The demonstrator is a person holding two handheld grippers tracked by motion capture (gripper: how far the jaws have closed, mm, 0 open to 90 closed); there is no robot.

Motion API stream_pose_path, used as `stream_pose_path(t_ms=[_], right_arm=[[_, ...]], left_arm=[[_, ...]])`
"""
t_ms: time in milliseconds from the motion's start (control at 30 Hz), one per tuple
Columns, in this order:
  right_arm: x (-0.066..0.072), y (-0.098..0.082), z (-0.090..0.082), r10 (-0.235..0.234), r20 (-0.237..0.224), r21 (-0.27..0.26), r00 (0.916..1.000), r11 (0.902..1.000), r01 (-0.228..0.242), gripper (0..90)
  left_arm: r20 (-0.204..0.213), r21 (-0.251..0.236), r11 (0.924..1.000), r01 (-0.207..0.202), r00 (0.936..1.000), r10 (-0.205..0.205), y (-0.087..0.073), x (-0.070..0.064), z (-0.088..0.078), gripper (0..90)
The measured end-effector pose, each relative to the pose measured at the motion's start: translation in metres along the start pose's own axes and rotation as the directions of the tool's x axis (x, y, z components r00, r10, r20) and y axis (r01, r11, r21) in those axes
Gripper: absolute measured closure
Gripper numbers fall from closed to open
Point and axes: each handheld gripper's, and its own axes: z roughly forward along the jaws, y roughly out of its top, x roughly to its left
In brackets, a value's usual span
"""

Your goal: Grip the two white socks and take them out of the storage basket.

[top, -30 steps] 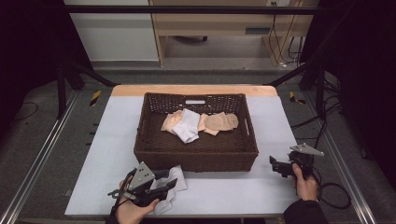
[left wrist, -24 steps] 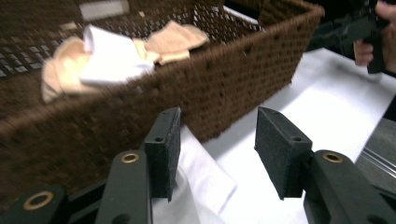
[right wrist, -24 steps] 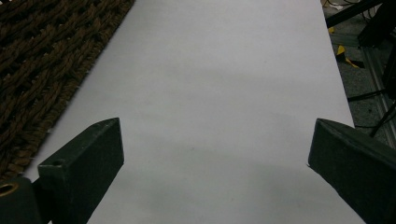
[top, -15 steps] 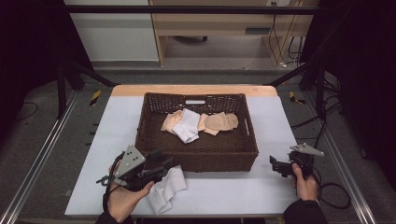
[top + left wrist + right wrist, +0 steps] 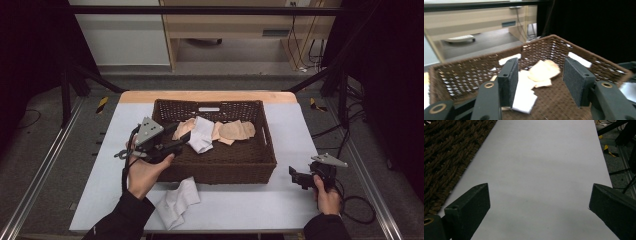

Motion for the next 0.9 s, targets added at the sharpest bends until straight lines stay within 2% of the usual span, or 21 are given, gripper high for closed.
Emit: stream_pose_path(t_ms=[300,433,633,800,900], right_arm=[[0.0,0.0,0.0,0.0,-0.001,0.001,1.0,1.0,0.0,3.7],[0.0,0.0,0.0,0.001,-0.004,-0.001,1.0,1.0,-0.001,3.7],[0.0,0.0,0.0,0.009,-0.01,-0.002,0.9999,1.0,-0.009,3.7],[0.0,0.0,-0.001,0.013,-0.012,-0.004,0.9998,0.9999,-0.013,3.6],[0.0,0.0,0.0,0.011,-0.011,-0.001,0.9999,0.9999,-0.011,3.6]], left_arm=[[-0.079,0.01,0.9999,0.004,0.9969,-0.003,0.017,0.018,0.037,41.9],[-0.103,0.028,0.999,0.034,0.9942,-0.031,0.018,0.028,0.055,41.3],[-0.147,0.049,0.9979,0.042,0.9885,-0.034,0.015,0.04,0.084,42.2],[-0.156,0.088,0.9957,0.03,0.9876,-0.016,0.008,0.043,0.107,45.9],[-0.15,0.118,0.993,-0.003,0.9884,0.021,0.002,0.042,0.121,47.9]])
